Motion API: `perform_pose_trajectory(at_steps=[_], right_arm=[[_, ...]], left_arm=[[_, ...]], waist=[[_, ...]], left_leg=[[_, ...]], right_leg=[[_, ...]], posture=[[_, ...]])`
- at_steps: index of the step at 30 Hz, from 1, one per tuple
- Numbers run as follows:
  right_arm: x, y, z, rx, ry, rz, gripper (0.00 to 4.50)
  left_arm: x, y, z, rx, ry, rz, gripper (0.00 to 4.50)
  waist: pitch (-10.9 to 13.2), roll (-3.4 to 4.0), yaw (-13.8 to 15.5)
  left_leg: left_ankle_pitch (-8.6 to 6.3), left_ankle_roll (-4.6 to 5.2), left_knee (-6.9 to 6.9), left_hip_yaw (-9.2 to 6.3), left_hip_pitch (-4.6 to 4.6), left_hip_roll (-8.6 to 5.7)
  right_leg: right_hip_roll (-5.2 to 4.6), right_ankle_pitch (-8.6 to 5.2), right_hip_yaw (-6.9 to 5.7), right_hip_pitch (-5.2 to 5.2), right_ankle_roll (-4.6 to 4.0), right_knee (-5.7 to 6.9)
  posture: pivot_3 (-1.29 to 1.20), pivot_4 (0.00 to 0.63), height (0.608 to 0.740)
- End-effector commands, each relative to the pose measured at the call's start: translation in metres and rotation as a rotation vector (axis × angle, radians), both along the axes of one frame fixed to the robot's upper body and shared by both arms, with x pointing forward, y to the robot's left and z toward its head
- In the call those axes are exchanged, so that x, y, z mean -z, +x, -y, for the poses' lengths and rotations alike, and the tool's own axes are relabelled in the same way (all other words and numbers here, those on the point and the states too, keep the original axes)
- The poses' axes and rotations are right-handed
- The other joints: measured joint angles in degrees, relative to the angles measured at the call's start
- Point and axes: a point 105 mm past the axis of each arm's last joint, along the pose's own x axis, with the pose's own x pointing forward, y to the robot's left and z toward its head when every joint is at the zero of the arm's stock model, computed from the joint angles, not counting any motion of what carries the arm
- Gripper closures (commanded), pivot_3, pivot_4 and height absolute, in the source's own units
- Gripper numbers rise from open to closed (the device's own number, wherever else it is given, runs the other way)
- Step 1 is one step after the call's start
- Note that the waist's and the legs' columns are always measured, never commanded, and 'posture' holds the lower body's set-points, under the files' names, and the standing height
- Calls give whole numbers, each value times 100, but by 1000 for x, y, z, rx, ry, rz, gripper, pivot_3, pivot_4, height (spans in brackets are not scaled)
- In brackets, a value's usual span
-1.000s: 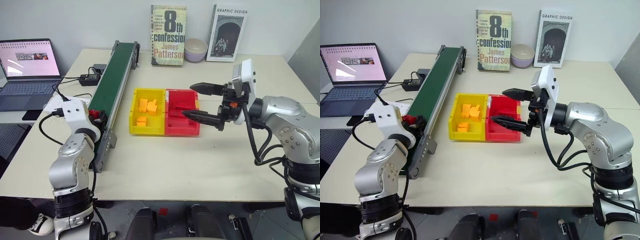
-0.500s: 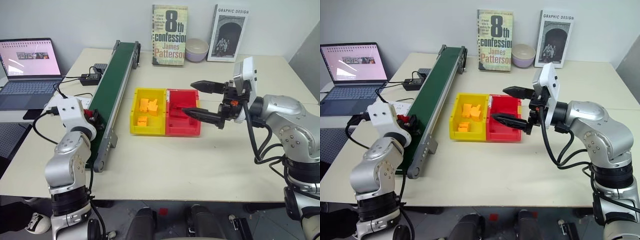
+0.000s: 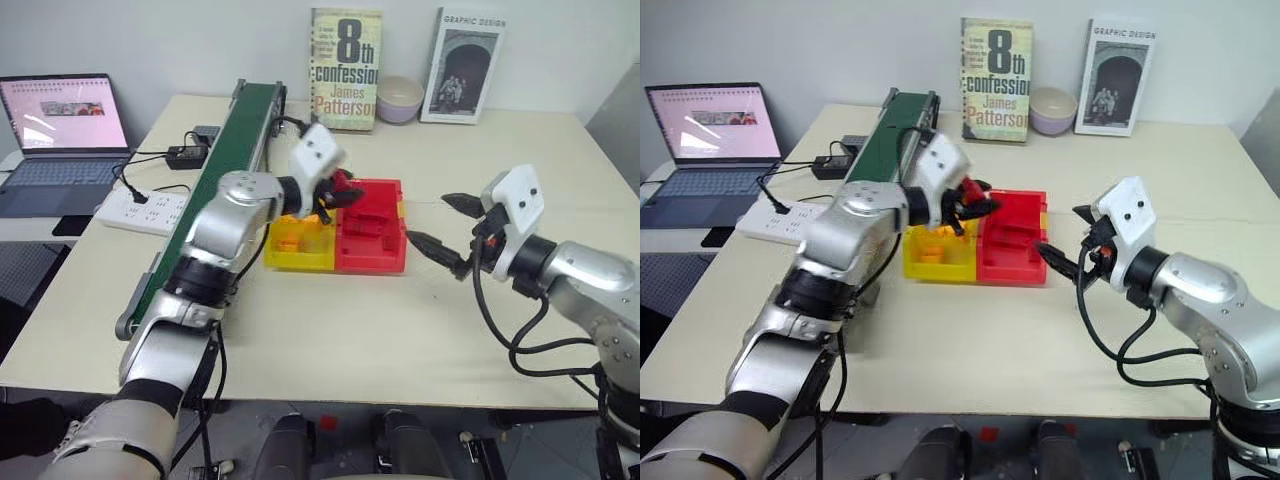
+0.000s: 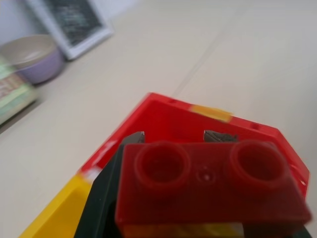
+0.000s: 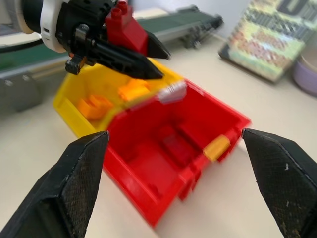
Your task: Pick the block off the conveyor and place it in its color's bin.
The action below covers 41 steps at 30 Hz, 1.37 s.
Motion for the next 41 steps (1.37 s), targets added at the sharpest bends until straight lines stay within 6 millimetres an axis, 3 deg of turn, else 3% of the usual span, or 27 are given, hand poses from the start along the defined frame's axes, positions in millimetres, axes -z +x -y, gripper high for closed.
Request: perform_pose_trajectory(at_steps=[1,4,5,6,7,19,23,27,29,32,38,41], right_arm=[[-13,-8,-3,38,31,73,0],[-14,-9,2,89,51,81,0],[-15,-9,4,104,57,83,0],[-15,-9,6,116,63,83,0],[-15,-10,6,122,65,83,0],[-18,-8,7,104,65,77,0],[-17,-8,4,75,57,70,0],[-19,-8,-7,-60,22,60,0],[-23,-8,-15,-160,14,65,0],[-26,-5,-20,-252,-4,65,0],[-22,9,-17,-320,-56,41,0],[-20,19,-18,-334,-58,40,0]], left_arm=[[-8,7,6,50,-12,55,2971],[-10,6,11,94,-31,43,2971],[-8,5,13,112,-30,34,2621],[-7,4,14,124,-23,32,2621],[-6,4,14,130,-15,37,2234],[-17,8,4,118,-71,46,139],[-21,8,-7,96,-51,66,30],[-26,-3,-59,44,19,51,30],[-28,-17,-91,3,38,24,30],[-32,-39,-123,-63,48,-9,30],[-25,-75,-157,-184,49,-69,30],[-21,-82,-160,-242,51,-60,30]], waist=[[0,0,-64],[0,0,-72],[0,0,-69],[0,0,-65],[0,0,-63],[0,0,-69],[0,0,-67],[1,1,-161],[1,3,-230],[4,8,-248],[4,8,-148],[4,8,-150]], left_leg=[[0,0,0,-1,-1,2],[0,0,0,-11,-4,5],[0,0,1,-13,-5,5],[0,0,1,-13,-6,3],[0,0,3,-13,-7,2],[0,1,4,-12,-5,-2],[0,1,5,-12,-6,-2],[-1,2,2,-6,-2,1],[-1,2,-3,-9,3,5],[0,2,-5,-17,7,17],[0,1,5,-29,3,6],[0,1,7,-8,6,-1]], right_leg=[[0,0,1,-2,1,1],[4,-2,-5,-4,4,2],[5,-4,-6,-4,7,3],[4,-5,-8,-3,9,3],[4,-5,-8,-3,10,2],[2,-5,-8,-1,17,5],[2,-4,-8,-1,16,4],[4,-3,-1,-4,15,6],[7,-3,-1,-4,14,9],[14,-4,-1,-3,13,14],[3,-5,-5,8,15,8],[-7,-5,-1,8,15,2]], posture=[[0,150,740],[0,150,740],[0,150,740],[0,150,740],[0,150,740],[0,150,740],[0,150,740],[0,150,740],[0,150,740],[0,150,740],[0,150,740],[0,150,740]])
